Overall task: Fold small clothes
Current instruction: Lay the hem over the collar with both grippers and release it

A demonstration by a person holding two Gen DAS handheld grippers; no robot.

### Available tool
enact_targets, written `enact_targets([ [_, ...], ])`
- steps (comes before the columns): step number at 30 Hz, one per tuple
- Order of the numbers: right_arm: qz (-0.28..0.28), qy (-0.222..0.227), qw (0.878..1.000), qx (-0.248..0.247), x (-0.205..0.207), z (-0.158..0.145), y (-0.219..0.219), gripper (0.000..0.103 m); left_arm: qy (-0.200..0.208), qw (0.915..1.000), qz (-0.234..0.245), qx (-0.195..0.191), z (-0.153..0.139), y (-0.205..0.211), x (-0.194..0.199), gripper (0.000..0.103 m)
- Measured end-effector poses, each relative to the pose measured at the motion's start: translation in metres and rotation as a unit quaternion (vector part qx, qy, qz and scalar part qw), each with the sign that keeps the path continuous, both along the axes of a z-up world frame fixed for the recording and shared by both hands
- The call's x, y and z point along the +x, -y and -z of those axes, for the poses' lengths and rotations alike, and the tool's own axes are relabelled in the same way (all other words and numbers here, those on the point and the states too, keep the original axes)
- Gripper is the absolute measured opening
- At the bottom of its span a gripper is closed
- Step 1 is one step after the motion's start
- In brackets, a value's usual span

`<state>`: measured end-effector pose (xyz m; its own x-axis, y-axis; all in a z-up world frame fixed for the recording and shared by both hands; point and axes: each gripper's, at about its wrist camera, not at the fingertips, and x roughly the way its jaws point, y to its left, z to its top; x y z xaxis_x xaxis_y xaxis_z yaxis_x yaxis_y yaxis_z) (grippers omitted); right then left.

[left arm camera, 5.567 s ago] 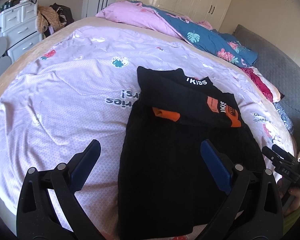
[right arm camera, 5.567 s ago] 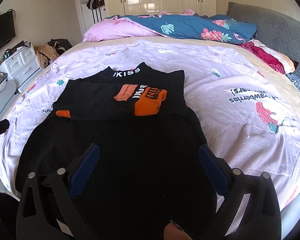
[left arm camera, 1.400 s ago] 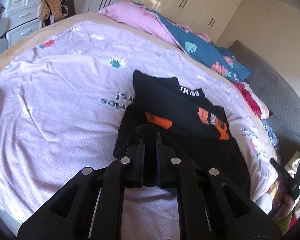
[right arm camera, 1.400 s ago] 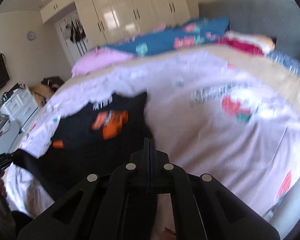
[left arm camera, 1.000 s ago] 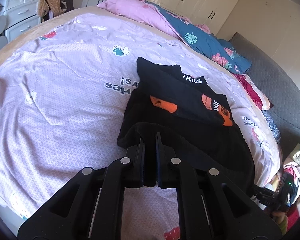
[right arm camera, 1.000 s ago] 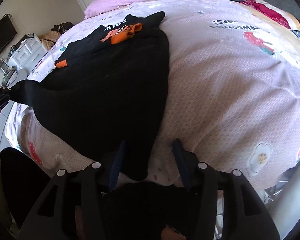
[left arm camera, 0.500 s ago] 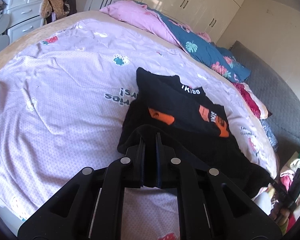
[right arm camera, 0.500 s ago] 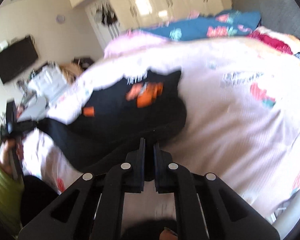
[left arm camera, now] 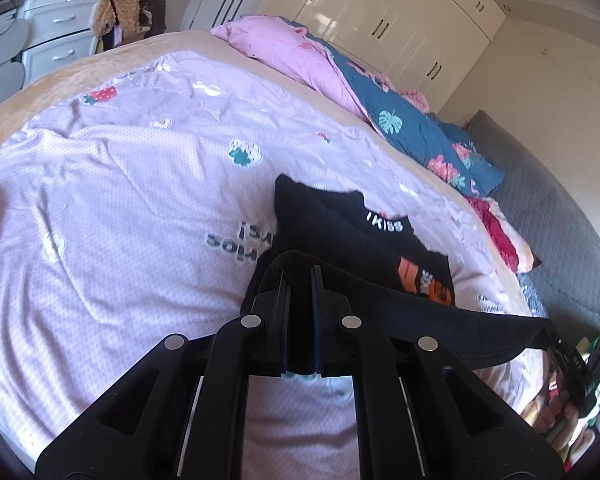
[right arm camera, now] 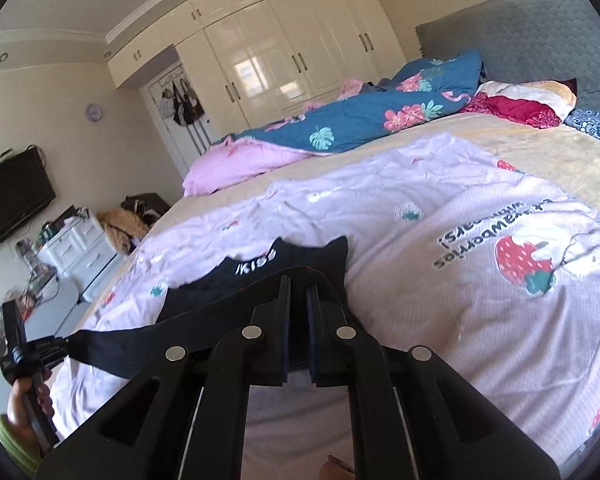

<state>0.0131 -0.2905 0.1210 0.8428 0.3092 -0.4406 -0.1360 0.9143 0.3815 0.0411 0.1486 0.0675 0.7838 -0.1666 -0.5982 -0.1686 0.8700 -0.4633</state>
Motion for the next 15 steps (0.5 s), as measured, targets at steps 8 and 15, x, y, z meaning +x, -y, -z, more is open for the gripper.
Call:
enact_targets([
  [8, 0.027, 0.007, 0.999, 0.026, 0.035, -0.006, 0.001, 0.006, 0.018, 0.9997, -0.014, 0.007, -0.017, 0.002, 0.032, 0.003],
  [15, 0.048, 0.002, 0.998, 0.039, 0.066, -0.001, -0.002, 0.006, 0.019, 0.9994, -0.023, 0.020, -0.019, 0.001, 0.061, 0.003],
])
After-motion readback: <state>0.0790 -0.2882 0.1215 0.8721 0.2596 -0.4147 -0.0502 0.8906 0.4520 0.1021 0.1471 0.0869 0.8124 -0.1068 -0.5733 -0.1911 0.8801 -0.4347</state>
